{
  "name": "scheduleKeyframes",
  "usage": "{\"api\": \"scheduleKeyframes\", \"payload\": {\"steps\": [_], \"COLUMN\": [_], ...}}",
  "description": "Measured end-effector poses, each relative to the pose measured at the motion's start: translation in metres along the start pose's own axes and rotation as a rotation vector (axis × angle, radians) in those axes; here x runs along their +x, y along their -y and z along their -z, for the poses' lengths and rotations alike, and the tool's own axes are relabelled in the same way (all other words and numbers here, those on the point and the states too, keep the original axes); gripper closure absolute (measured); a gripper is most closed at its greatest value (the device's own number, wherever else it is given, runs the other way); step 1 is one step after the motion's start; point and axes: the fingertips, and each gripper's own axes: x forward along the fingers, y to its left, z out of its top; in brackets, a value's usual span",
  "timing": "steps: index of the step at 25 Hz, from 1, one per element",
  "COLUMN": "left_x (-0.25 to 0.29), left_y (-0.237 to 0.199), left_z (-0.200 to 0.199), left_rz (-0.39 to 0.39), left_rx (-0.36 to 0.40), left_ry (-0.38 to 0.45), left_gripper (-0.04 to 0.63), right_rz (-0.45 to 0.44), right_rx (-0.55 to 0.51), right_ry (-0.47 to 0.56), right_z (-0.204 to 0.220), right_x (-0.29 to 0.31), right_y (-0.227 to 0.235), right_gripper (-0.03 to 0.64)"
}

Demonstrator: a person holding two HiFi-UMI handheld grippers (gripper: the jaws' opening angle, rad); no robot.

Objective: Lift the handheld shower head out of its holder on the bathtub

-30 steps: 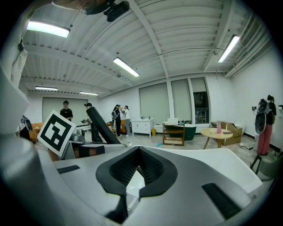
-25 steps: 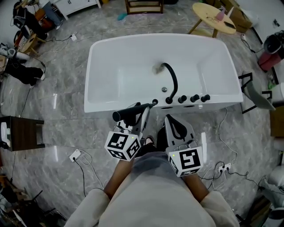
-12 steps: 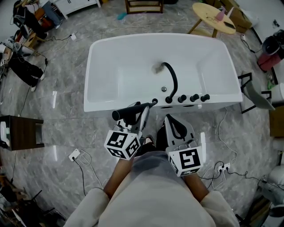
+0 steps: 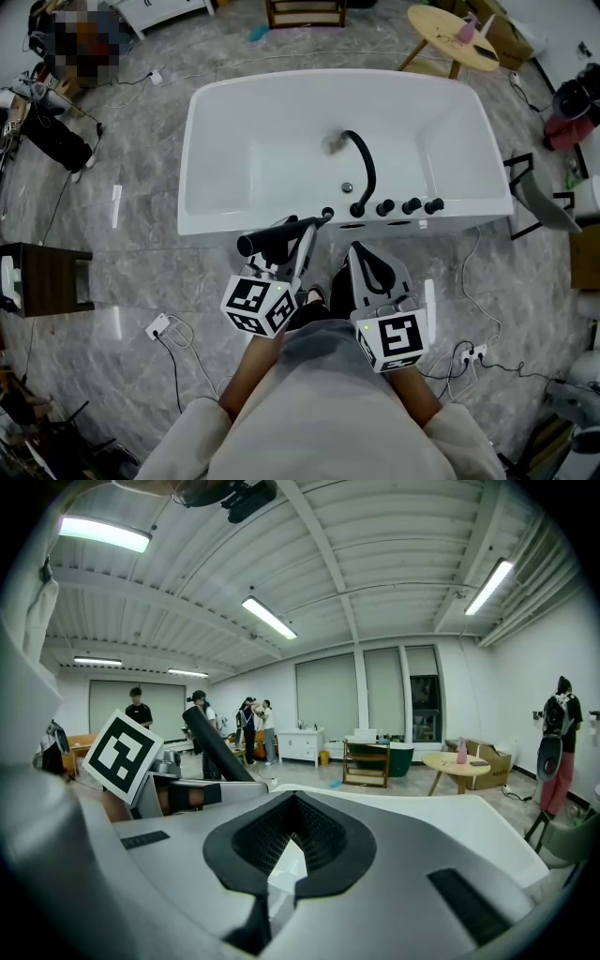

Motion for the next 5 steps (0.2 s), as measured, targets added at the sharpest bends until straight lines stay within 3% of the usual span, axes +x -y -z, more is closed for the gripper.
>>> {"api": "scheduleKeyframes", "payload": {"steps": [5], "left_x": [0.0002], "left_y": [0.0017], "left_z": [0.0009], "left_rz": [0.002], "left_rx": [-0.006], "left_ry": [-0.002], "left_gripper": [0.457], "right_rz": [0.002], "right_rx": [0.005], "right_ry": [-0.005], "right_z": [0.0026], "right_x": [-0.0011], "right_y": [0.0013], "right_gripper": [0.603]}}
